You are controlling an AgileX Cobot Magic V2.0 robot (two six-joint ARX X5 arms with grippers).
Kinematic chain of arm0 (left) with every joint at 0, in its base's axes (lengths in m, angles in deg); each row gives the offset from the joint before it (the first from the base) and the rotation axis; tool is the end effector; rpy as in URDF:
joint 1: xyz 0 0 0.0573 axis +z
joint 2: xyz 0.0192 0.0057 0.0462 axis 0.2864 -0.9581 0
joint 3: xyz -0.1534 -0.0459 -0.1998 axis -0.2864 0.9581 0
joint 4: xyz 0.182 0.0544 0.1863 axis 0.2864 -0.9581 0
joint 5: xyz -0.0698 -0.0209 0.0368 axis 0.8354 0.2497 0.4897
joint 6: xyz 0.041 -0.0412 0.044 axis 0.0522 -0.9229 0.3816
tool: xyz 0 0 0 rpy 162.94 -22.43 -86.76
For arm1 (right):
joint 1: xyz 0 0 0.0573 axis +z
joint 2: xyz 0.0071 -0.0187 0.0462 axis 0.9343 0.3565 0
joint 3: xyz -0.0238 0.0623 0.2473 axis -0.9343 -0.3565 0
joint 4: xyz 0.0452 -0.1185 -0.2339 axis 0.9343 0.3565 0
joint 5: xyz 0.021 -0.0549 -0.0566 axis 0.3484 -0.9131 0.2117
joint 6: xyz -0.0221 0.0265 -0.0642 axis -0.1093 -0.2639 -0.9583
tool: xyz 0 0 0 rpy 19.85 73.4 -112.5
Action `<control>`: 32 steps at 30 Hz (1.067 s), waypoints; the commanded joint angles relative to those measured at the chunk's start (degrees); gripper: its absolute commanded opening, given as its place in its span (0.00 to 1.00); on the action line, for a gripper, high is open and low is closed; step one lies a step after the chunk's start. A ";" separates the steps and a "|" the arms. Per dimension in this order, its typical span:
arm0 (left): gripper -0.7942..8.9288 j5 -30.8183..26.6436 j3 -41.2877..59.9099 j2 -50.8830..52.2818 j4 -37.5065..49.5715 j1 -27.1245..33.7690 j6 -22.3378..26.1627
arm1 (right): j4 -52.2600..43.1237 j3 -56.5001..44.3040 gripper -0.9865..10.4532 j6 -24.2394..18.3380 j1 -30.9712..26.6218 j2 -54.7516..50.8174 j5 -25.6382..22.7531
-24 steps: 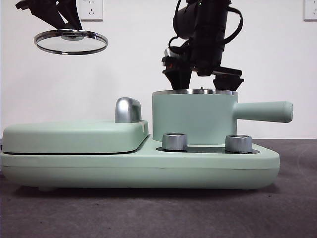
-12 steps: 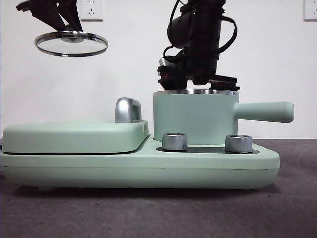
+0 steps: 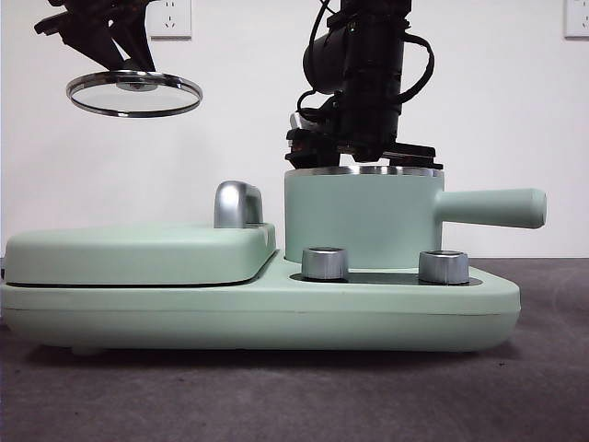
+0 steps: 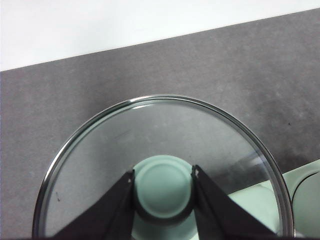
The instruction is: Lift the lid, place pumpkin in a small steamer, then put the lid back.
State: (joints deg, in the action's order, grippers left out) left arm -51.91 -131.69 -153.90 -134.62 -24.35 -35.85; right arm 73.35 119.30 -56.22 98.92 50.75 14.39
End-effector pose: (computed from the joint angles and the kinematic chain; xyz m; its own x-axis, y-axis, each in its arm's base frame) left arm 0.4147 -0.0683 0.3789 0.7403 -0.3124 -0.5953 0.3489 0.9354 -0.0570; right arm 0.3885 0.2260 0.2205 0.0853 0.1107 -0.9902 -0.4128 0.9084 0.0660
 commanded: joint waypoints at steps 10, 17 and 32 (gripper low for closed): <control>0.10 0.46 -2.21 -0.50 1.22 -0.20 -1.11 | 4.63 13.20 0.53 0.83 0.46 -0.83 -0.44; 0.10 1.53 -2.21 -0.50 0.94 -0.57 -1.70 | 5.01 7.32 0.53 1.36 0.48 -13.40 -3.06; 0.10 2.08 -2.21 -0.55 1.42 -9.68 -2.56 | -1.66 -41.59 0.53 7.08 2.03 -62.90 -11.98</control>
State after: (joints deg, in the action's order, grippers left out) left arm -50.38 -131.69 -153.90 -134.77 -33.00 -38.03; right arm 73.29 80.61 -51.84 100.38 -8.65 2.52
